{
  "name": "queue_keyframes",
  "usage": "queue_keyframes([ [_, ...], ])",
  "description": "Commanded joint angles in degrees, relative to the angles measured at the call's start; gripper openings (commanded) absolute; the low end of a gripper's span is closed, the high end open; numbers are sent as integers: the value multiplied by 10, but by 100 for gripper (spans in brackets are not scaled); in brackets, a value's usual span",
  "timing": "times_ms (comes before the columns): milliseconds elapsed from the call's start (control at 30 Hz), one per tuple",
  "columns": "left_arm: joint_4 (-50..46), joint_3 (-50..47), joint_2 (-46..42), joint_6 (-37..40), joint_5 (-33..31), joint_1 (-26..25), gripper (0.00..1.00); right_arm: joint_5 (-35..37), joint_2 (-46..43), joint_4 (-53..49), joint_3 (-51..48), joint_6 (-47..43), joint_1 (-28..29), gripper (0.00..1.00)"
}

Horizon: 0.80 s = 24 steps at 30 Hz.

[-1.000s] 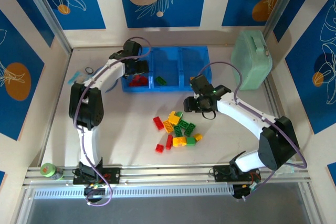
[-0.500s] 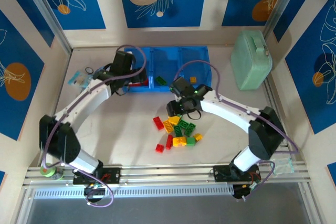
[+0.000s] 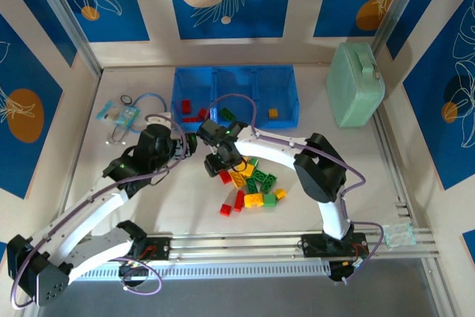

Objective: Sort the legos into containers by color
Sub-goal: Pick up the lego from the center of the table.

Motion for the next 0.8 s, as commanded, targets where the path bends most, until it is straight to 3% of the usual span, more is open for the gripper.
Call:
queue_keyframes([
  [0, -6, -13, -24, -13, 10, -11, 82, -8, 37, -40, 34, -3, 13, 60],
  [767, -40, -23, -97, -22, -19, -14, 80, 27, 144, -85, 117, 14, 12, 56],
])
